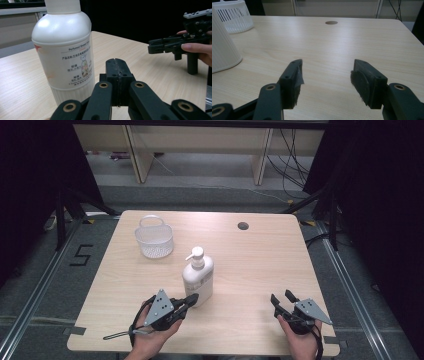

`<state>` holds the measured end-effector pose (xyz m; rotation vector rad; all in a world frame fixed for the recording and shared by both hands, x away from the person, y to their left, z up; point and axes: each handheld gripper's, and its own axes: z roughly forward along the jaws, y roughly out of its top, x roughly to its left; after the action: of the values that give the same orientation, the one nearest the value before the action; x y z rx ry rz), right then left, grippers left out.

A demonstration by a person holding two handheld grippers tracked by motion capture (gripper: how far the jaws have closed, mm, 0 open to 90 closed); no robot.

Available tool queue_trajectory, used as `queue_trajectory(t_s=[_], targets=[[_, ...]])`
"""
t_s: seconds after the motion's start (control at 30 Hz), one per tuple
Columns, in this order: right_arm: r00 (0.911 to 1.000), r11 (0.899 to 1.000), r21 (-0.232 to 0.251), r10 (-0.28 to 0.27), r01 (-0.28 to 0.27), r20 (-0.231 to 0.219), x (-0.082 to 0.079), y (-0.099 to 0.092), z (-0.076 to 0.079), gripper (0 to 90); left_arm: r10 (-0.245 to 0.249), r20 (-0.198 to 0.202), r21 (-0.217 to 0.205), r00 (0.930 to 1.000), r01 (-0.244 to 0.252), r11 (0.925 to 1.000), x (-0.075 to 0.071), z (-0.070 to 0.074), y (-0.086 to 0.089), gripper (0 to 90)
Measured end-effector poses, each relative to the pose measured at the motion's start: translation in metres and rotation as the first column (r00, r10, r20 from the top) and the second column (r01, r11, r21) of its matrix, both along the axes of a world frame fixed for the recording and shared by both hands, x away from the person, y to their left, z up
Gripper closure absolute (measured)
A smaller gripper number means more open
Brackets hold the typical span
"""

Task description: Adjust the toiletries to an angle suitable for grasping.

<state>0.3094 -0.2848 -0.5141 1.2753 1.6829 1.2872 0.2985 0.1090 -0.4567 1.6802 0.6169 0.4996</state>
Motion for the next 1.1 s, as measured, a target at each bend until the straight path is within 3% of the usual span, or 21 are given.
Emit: queue_trajectory(t_s=[0.1, 0.57, 0.87, 1.1], targets=[[0.9998, 1.000, 0.006, -0.004, 0.005, -0.017, -0.001, 0.001, 0.000, 42.1, 0.005, -0.017, 0.002, 0.9998, -0.005, 1.0000, 0.005, -0.002, -0.001, 89.9], [0.9999, 1.000, 0.007, -0.001, 0.001, -0.013, 0.000, 0.000, 0.000, 41.8, 0.031, -0.061, 0.025, 0.9977, -0.029, 0.9993, 0.022, -0.013, -0.004, 89.8], [0.9999, 1.000, 0.007, -0.001, 0.001, -0.013, 0.000, 0.001, 0.000, 41.5, 0.051, -0.053, 0.014, 0.9973, -0.051, 0.9986, 0.026, -0.014, -0.002, 89.8], [0.9999, 1.000, 0.007, -0.003, 0.003, -0.012, 0.000, 0.001, 0.000, 41.6, 0.096, -0.049, 0.021, 0.9942, -0.095, 0.9952, 0.028, -0.011, 0.005, 89.8]])
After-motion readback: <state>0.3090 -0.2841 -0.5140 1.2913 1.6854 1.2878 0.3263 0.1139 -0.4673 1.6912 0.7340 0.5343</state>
